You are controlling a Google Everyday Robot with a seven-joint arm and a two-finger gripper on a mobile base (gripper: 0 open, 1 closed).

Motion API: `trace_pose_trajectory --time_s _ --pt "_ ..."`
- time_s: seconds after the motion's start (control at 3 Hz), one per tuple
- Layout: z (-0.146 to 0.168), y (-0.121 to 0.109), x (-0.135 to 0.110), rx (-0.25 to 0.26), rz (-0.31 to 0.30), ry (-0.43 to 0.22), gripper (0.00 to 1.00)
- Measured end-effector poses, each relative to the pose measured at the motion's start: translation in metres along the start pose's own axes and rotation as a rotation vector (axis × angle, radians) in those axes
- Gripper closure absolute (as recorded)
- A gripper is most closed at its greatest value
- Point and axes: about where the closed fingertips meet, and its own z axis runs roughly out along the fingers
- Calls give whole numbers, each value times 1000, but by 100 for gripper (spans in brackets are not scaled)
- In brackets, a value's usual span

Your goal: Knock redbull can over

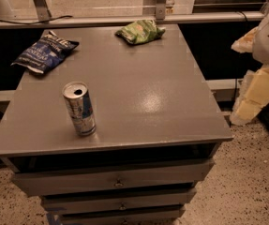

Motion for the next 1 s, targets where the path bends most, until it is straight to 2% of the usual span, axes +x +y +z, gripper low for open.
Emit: trace_pose_trajectory --time_s 0.33,0.67,1.0 --pt "45 -2 -13 -69 87 -196 0" --pt "83 3 -50 -126 138 -426 0" --pt "105 14 -103 -168 162 -656 0"
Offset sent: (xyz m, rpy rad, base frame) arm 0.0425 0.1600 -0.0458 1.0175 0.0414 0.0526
